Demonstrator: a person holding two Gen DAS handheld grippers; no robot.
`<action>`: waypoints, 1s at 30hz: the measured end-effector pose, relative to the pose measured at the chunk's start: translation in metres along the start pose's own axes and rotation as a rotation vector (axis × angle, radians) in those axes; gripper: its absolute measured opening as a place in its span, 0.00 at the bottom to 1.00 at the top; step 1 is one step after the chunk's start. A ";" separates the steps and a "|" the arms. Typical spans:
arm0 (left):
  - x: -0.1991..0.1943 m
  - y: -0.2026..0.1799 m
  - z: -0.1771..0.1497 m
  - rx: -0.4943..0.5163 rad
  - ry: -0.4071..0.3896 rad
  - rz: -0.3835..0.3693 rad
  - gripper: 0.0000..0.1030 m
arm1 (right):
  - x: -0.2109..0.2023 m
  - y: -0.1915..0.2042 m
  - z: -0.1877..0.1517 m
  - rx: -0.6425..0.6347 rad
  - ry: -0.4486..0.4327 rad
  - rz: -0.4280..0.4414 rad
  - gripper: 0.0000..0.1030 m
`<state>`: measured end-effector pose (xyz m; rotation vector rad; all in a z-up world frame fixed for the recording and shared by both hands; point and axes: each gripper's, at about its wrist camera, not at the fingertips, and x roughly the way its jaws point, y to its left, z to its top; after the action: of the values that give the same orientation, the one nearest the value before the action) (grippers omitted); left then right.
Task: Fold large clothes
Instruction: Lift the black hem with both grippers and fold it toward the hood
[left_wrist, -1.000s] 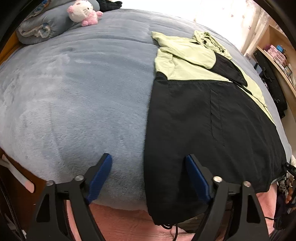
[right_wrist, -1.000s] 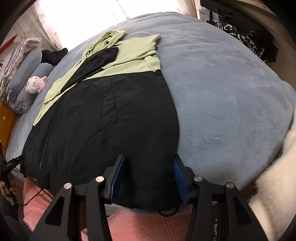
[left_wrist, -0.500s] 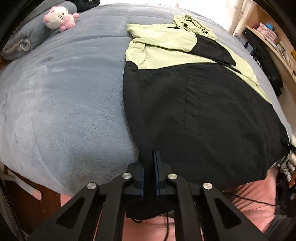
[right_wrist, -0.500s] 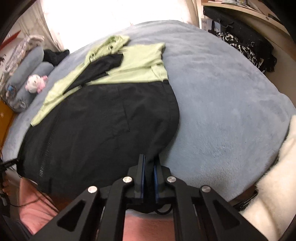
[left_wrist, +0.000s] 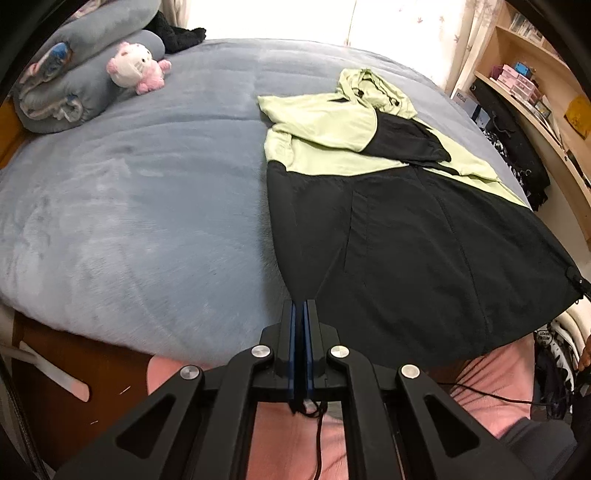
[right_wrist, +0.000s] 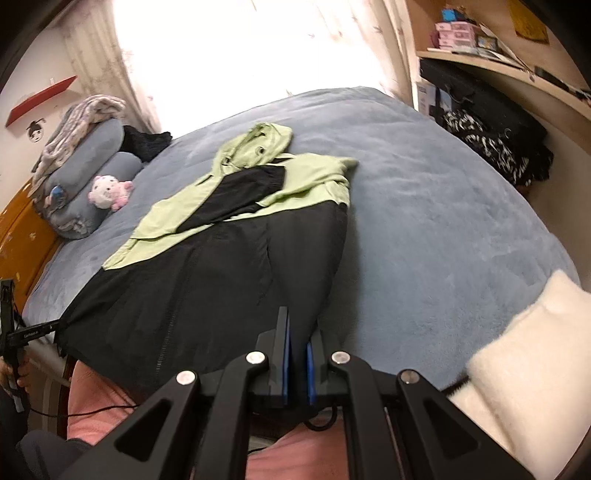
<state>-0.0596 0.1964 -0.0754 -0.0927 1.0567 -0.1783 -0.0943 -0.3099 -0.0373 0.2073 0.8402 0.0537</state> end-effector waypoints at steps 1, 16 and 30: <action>-0.009 0.003 -0.002 -0.008 -0.007 -0.003 0.01 | -0.005 0.003 0.000 -0.008 -0.002 0.004 0.06; 0.015 0.015 0.010 -0.133 0.043 -0.122 0.01 | -0.004 -0.011 0.009 0.043 -0.002 0.006 0.06; 0.085 0.040 -0.013 -0.215 0.205 -0.103 0.42 | 0.028 -0.028 0.007 0.072 0.096 -0.036 0.06</action>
<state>-0.0259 0.2198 -0.1612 -0.3288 1.2750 -0.1699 -0.0718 -0.3351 -0.0594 0.2591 0.9423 0.0001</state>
